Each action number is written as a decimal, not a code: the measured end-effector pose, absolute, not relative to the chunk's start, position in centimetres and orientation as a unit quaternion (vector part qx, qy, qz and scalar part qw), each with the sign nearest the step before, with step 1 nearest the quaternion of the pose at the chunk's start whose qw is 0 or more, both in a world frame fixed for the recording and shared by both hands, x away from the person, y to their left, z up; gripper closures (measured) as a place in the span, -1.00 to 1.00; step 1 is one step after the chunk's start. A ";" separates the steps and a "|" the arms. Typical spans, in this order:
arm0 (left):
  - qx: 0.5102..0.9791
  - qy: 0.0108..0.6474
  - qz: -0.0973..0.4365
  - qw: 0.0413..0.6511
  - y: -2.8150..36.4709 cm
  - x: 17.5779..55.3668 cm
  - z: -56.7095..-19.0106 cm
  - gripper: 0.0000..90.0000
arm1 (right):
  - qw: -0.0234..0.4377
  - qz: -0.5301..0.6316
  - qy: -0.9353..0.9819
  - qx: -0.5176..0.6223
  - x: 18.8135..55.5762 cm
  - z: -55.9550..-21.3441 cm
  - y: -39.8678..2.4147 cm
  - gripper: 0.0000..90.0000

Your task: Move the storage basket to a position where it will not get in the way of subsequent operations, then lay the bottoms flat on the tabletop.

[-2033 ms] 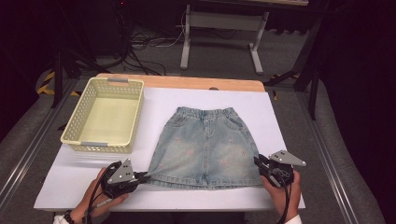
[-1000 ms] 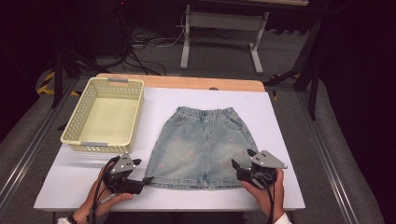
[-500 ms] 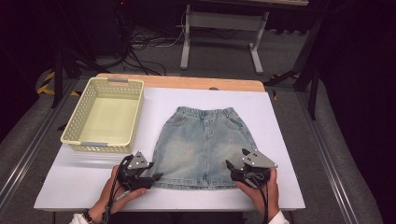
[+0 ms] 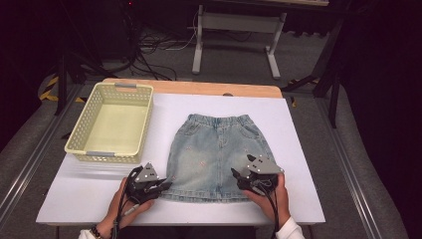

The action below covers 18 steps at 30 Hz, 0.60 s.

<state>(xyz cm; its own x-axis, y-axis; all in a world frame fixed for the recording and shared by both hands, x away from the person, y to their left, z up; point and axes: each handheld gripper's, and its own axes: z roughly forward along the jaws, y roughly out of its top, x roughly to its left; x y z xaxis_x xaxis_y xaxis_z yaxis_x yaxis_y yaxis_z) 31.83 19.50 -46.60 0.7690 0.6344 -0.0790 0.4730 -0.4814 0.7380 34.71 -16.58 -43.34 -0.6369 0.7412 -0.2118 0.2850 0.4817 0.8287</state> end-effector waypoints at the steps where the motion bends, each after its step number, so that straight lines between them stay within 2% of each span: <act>1: 0.856 0.322 0.106 0.392 19.5 31.7 -46.6 0.82 | 0.284 0.400 0.812 0.314 34.8 -43.3 -16.5 -0.34; 18: 0.856 0.319 0.107 0.394 19.5 31.7 -46.6 0.82 | 0.282 0.397 0.817 0.308 35.2 -43.8 -16.0 -0.34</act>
<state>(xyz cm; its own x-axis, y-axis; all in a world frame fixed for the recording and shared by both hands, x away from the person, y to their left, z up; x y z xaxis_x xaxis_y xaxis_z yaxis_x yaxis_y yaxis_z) 31.69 19.48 -46.63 0.7736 0.6300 -0.0685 0.4619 -0.4866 0.7415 35.15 -16.04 -43.79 -0.6510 0.7277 -0.2160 0.2803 0.4950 0.8224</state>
